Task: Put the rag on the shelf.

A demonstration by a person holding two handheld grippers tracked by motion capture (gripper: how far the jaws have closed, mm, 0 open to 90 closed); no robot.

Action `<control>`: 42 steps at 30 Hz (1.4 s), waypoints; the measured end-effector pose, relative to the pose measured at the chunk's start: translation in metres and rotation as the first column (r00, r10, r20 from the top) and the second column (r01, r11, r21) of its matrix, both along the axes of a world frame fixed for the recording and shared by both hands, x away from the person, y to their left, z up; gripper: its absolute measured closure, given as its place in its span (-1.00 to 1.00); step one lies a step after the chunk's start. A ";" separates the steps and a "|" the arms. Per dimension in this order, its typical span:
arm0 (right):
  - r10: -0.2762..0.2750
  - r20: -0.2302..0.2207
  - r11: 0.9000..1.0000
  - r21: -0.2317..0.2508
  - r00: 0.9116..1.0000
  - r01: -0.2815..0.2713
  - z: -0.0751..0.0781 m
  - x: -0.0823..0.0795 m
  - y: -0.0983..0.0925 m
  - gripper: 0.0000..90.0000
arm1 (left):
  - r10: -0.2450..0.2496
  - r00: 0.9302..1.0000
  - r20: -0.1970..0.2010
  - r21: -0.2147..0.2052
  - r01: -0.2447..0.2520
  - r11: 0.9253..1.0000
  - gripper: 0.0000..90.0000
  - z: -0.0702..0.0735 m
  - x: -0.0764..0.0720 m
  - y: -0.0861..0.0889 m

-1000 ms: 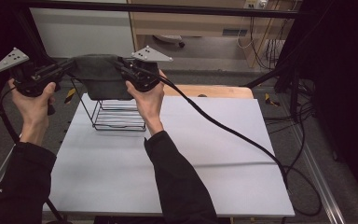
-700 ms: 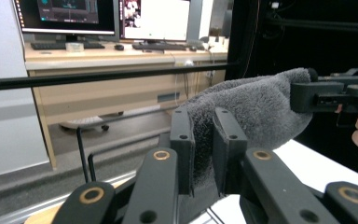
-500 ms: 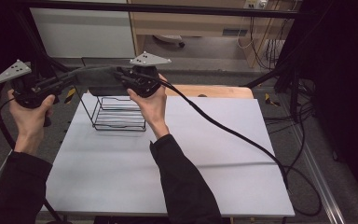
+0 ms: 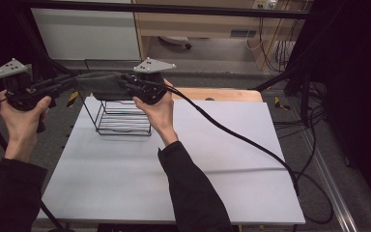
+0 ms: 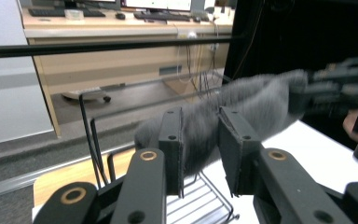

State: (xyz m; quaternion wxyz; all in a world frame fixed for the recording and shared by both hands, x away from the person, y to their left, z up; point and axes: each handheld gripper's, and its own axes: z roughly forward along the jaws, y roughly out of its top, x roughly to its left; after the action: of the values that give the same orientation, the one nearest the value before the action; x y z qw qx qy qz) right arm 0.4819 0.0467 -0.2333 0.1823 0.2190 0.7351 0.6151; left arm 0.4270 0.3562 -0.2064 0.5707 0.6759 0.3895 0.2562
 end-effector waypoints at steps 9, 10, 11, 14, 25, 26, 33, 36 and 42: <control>0.016 0.013 1.000 -0.023 1.000 -0.016 -0.006 -0.001 0.001 0.66 | -0.026 0.994 -0.111 0.059 0.033 0.998 0.81 -0.001 0.014 -0.013; 0.017 0.016 0.999 -0.028 1.000 -0.016 -0.007 -0.001 0.000 0.66 | -0.032 0.992 -0.120 0.059 0.039 0.997 0.85 -0.003 0.014 -0.014; 0.018 0.018 0.999 -0.032 1.000 -0.018 -0.007 -0.001 0.000 0.64 | -0.040 0.991 -0.129 0.057 0.048 0.997 0.88 -0.004 0.014 -0.014; 0.025 0.015 0.999 -0.045 1.000 -0.024 -0.008 -0.002 0.000 0.59 | -0.053 0.988 -0.144 0.062 0.062 0.996 0.95 -0.009 0.013 -0.015; 0.043 -0.007 0.998 -0.054 0.999 -0.044 -0.005 -0.007 -0.002 0.17 | -0.057 0.983 -0.175 0.118 0.079 0.990 1.00 -0.026 0.012 -0.018; 0.051 -0.007 0.997 -0.053 0.999 -0.051 -0.005 -0.008 -0.002 0.14 | -0.054 0.983 -0.175 0.128 0.077 0.989 1.00 -0.028 0.012 -0.018; 0.076 -0.006 0.996 -0.049 0.997 -0.076 -0.004 -0.014 -0.003 0.19 | -0.039 0.982 -0.187 0.147 0.067 0.987 1.00 -0.042 0.016 -0.023; 0.064 -0.044 0.995 -0.070 0.997 -0.067 -0.005 -0.012 -0.002 0.71 | -0.029 0.981 -0.191 0.160 0.061 0.985 1.00 -0.048 0.019 -0.026; 0.015 -0.128 0.993 -0.115 0.992 -0.030 -0.017 -0.003 -0.001 1.00 | -0.014 0.984 -0.175 0.156 0.042 0.987 1.00 -0.059 0.023 -0.030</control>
State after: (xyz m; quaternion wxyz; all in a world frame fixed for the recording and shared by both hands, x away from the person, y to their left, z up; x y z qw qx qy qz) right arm 0.4791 0.0456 -0.2504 0.1408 0.2381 0.7824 0.5579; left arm 0.4496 0.3266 -0.2653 0.4826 0.7444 0.4065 0.2184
